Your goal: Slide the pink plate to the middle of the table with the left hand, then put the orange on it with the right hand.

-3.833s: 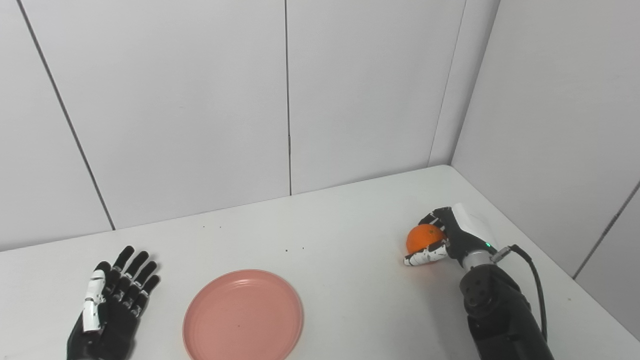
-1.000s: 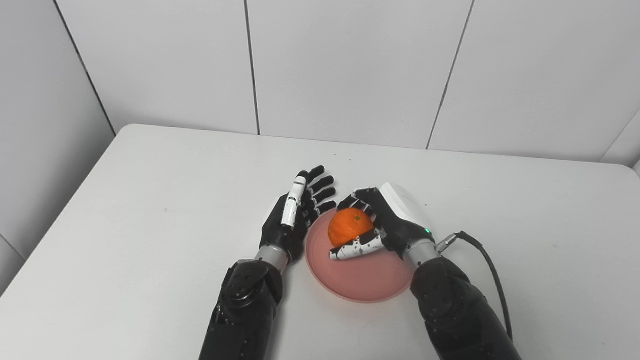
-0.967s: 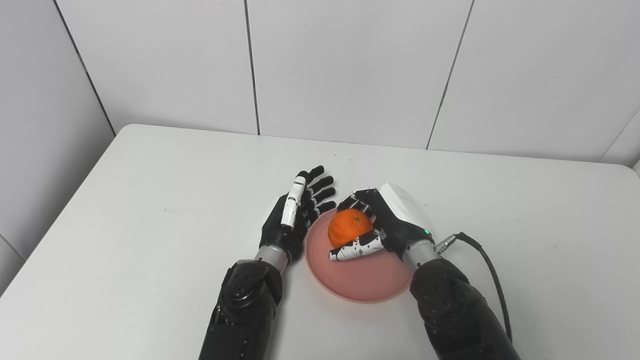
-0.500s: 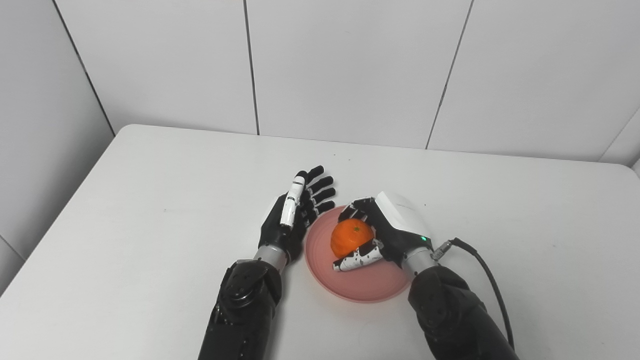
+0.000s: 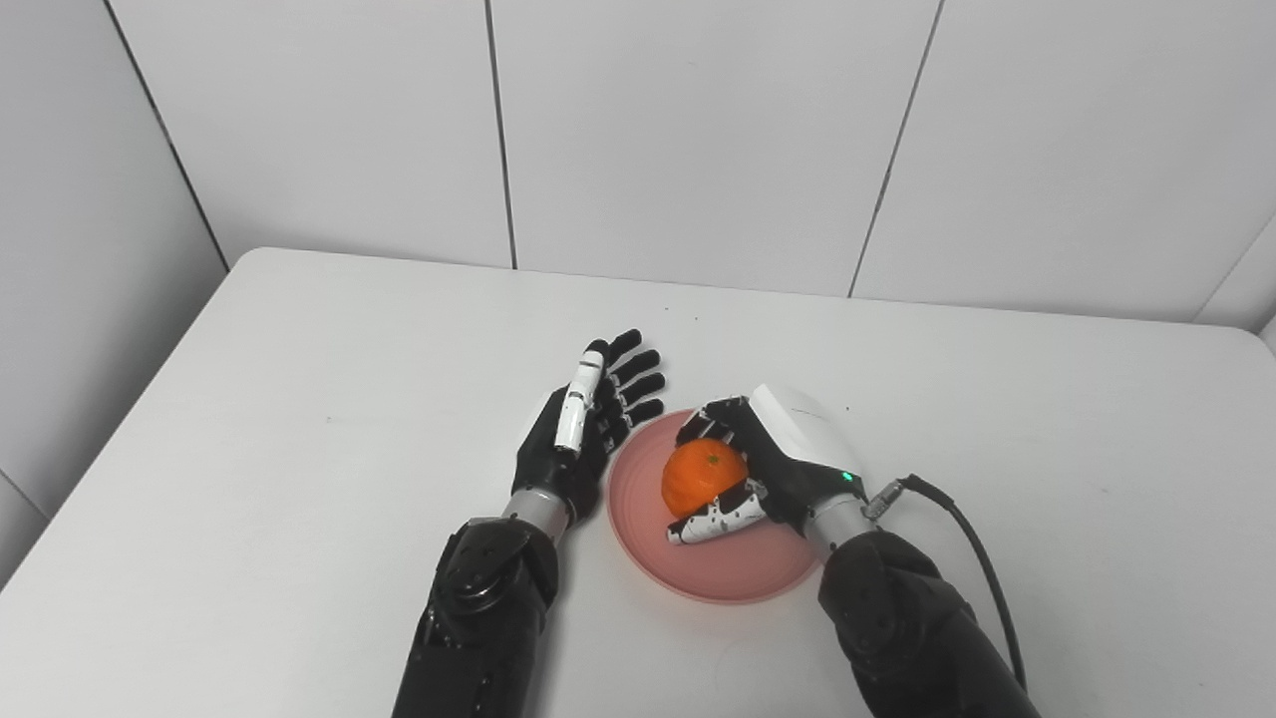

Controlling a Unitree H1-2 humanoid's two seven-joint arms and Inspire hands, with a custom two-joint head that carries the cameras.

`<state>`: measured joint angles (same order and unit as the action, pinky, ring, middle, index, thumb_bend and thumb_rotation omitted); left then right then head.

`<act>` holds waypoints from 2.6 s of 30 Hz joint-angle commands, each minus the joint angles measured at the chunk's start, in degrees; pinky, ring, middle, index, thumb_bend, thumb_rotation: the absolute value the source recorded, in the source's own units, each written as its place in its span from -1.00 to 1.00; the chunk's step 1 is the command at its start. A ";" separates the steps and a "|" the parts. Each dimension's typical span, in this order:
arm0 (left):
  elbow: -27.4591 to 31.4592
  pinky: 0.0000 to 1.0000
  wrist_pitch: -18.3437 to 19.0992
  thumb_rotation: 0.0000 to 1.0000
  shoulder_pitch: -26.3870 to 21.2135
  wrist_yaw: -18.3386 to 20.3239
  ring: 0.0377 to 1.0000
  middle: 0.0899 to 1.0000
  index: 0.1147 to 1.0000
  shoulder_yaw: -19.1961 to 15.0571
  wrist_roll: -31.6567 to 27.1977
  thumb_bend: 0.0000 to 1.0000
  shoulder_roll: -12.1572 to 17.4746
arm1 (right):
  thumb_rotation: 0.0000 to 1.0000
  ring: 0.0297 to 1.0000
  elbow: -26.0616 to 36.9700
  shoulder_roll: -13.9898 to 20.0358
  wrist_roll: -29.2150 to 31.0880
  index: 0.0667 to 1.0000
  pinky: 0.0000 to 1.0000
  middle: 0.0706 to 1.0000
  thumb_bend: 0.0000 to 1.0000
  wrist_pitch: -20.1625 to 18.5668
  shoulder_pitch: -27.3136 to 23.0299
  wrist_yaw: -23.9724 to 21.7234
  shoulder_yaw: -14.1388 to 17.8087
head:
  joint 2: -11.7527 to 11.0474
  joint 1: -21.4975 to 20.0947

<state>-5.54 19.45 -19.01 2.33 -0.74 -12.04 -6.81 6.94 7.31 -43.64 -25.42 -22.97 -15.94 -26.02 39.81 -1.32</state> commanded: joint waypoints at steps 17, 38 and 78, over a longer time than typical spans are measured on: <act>-0.26 0.63 0.98 1.00 -0.10 0.22 0.67 0.66 0.65 -0.30 -0.22 -0.23 0.35 | -0.25 0.58 4.97 1.69 0.41 0.73 0.36 0.69 1.00 0.22 -2.13 -6.06 1.30 | -0.08 -0.53; -0.54 0.63 1.14 1.00 0.00 0.74 0.67 0.68 0.68 -0.55 -0.28 -0.23 0.63 | -0.07 0.74 14.84 3.52 1.76 0.90 0.55 0.84 1.00 -1.31 -1.56 -12.15 4.93 | -0.86 -1.84; 6.47 1.00 -4.21 1.00 2.48 1.02 1.00 1.00 1.00 1.36 4.72 -0.25 3.52 | 1.00 0.94 10.38 -5.51 27.61 0.99 0.93 0.98 0.17 6.09 12.70 7.49 28.28 | -2.92 -2.69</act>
<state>-1.07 17.80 -15.68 4.11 0.48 -8.21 -3.18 16.34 1.78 -16.91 -22.20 -9.12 -9.84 2.29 36.91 -4.04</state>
